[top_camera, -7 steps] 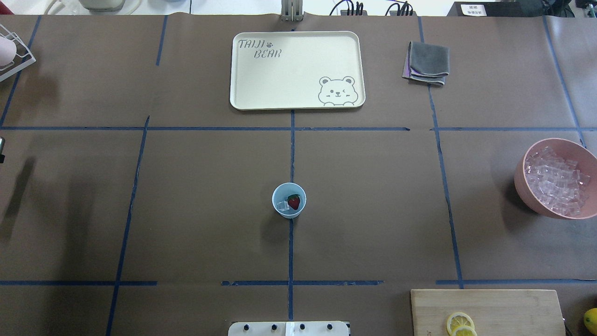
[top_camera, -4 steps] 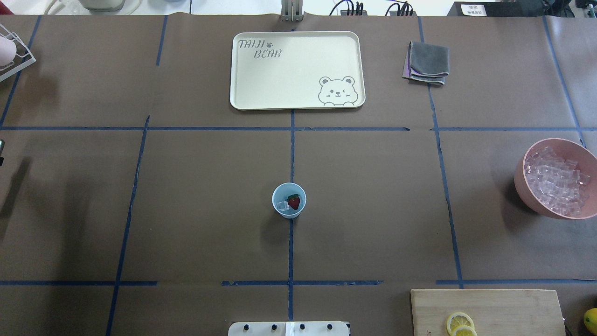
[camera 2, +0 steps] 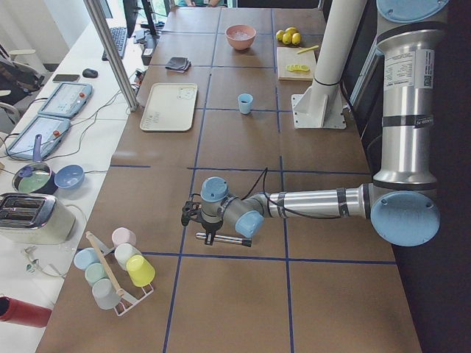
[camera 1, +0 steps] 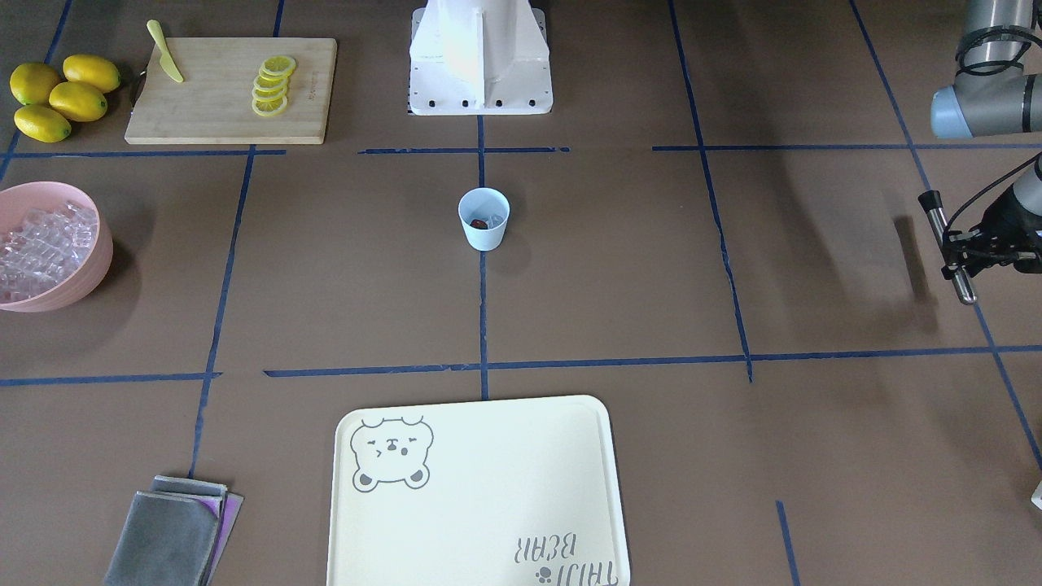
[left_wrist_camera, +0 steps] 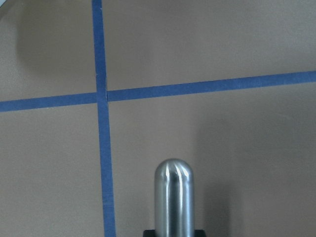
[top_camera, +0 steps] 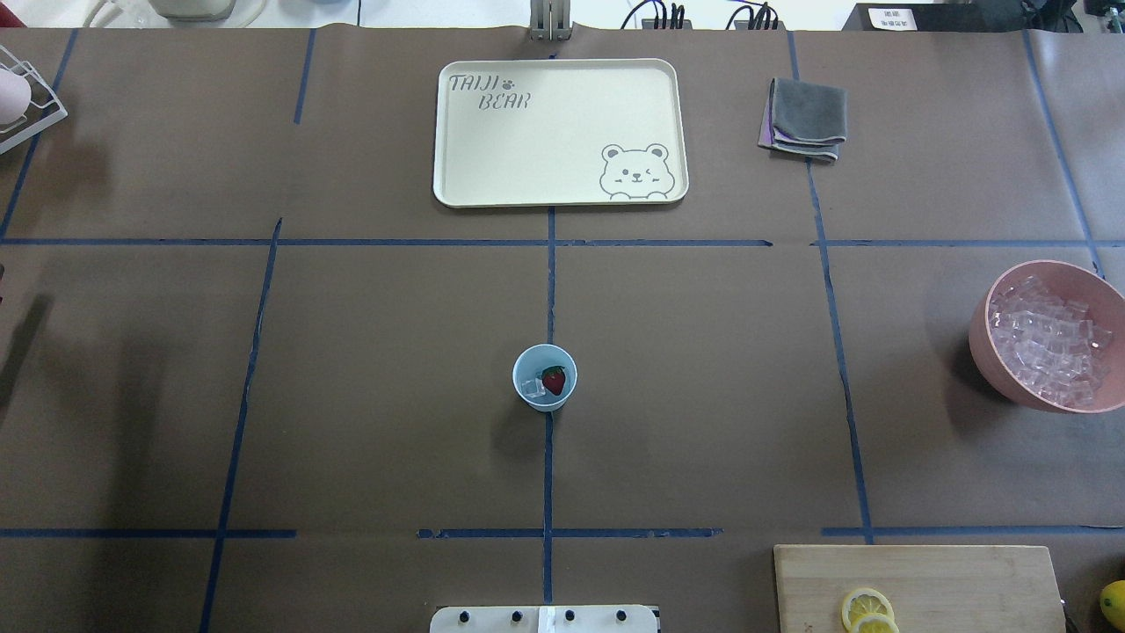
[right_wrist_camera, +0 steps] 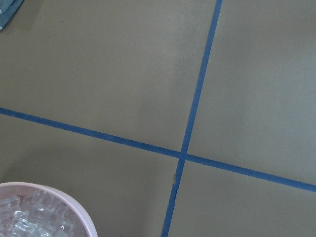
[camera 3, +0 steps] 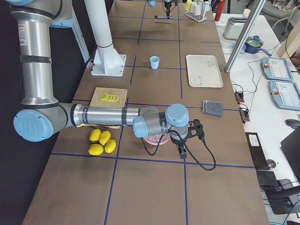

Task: Mash ice and strawberries in cup
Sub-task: 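Open the left gripper to lay the rod down and raise it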

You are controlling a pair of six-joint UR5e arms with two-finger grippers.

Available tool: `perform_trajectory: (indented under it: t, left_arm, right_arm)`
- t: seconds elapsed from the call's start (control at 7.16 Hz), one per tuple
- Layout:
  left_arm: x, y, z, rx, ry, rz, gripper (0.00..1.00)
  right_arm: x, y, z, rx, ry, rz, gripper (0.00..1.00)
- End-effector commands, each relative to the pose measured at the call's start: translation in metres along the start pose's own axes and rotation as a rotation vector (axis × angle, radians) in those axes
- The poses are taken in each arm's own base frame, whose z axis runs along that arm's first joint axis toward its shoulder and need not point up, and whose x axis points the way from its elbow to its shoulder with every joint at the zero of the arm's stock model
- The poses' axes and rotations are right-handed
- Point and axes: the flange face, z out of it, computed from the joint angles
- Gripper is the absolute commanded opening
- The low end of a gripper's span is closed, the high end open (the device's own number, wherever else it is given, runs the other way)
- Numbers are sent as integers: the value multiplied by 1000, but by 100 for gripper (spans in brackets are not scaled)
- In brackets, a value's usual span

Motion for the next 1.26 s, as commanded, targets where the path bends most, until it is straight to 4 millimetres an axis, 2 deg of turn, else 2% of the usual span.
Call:
perform_trajectory:
  t: [0.0,0.14,0.28,0.42,0.56,0.7,1.12]
  left_arm:
    - [2,0,1,-4,2,-6,0]
    - [3,0,1,-2,4,-4,0]
    - [2,1,1,-5,6,-5,4]
    - [2,1,1,-6,6,-7,16]
    - [2,1,1,-4,5,-5,54]
    - [1,1,2,3,6,-1,100]
    - [2,1,3,-5,13,8,100]
  right_arm:
    - [-2,-5,-2,5,0,-5,99]
    - [-2,-6,-2,6,0,-6,99]
    - [-2,-6,-2,6,0,-6,99]
    - [-2,-6,-2,6,0,-5,99]
    - [-2,-6,-2,6,0,-6,99]
    - [-2,-6,-2,6,0,-6,99]
    - [-2,-7,-3,7,0,-7,99]
